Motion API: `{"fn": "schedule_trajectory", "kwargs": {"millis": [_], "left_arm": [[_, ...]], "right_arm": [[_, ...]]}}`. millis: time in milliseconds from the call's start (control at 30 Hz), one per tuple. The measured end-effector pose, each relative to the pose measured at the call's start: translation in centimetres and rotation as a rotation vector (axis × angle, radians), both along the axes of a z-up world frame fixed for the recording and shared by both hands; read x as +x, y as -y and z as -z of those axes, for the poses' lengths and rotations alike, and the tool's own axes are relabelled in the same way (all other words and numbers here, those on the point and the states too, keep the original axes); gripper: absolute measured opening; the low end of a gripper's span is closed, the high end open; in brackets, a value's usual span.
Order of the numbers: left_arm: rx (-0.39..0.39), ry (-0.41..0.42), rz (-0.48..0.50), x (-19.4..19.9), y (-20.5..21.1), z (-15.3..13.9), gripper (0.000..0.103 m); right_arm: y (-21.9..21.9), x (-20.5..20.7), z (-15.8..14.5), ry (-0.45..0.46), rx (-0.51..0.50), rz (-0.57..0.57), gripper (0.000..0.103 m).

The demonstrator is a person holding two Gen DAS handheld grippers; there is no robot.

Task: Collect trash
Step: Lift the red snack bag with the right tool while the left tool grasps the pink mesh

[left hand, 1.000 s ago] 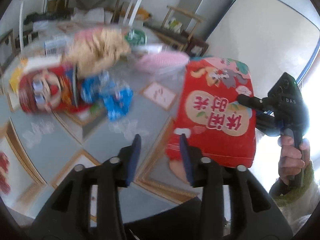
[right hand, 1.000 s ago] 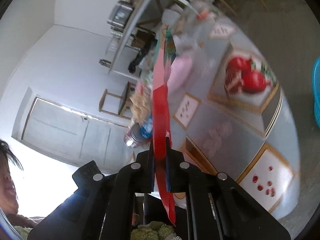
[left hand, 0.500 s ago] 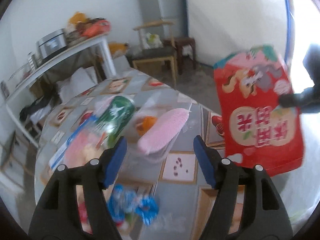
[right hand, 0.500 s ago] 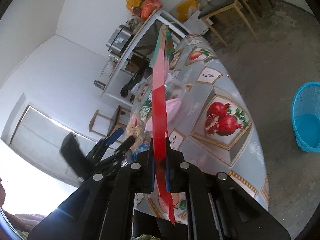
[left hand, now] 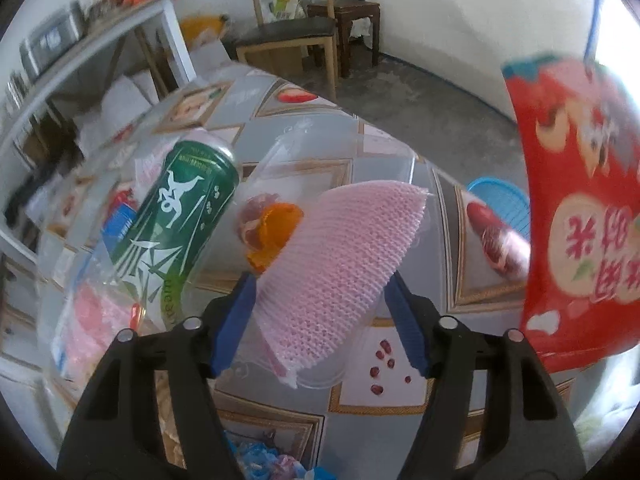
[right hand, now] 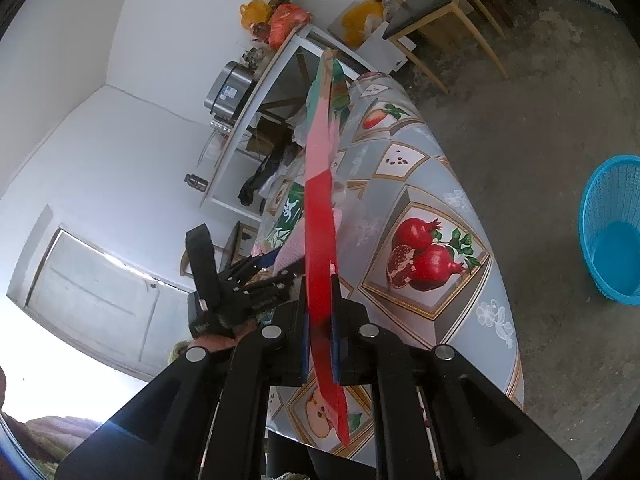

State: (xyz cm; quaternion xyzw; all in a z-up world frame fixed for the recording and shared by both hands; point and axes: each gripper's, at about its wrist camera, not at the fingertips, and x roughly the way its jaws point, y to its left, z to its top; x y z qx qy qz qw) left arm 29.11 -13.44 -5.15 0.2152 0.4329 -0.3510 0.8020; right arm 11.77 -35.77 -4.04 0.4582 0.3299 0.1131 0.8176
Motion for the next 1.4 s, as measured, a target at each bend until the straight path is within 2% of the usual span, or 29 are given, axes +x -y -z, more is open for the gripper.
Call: {"fn": "schedule_trajectory", "kwargs": {"millis": [367, 600, 967, 1100, 1300, 1400], "left_arm": [[-0.204, -0.228, -0.064, 3.3, -2.1, -0.9, 0.055], [-0.369, -0.400, -0.125, 4.9, -3.6, -1.0, 0.052], [-0.392, -0.431, -0.114, 4.1, -3.3, -0.8, 0.051], [-0.405, -0.439, -0.109, 3.9, -3.2, -0.2, 0.051], [-0.426, -0.506, -0.106, 3.0, -3.3, 1.1, 0.053], [-0.417, -0.502, -0.104, 2.6, -3.0, 1.6, 0.053]], "right_arm": [[0.3, 0.5, 0.8, 0.004, 0.032, -0.010, 0.008], [0.3, 0.3, 0.9, 0.001, 0.044, -0.008, 0.008], [0.1, 0.1, 0.9, 0.003, 0.042, -0.009, 0.008], [0.1, -0.1, 0.9, 0.004, 0.042, -0.008, 0.008], [0.0, -0.1, 0.8, 0.003, 0.039, -0.008, 0.008], [-0.1, -0.3, 0.8, 0.004, 0.036, -0.007, 0.008]]}}
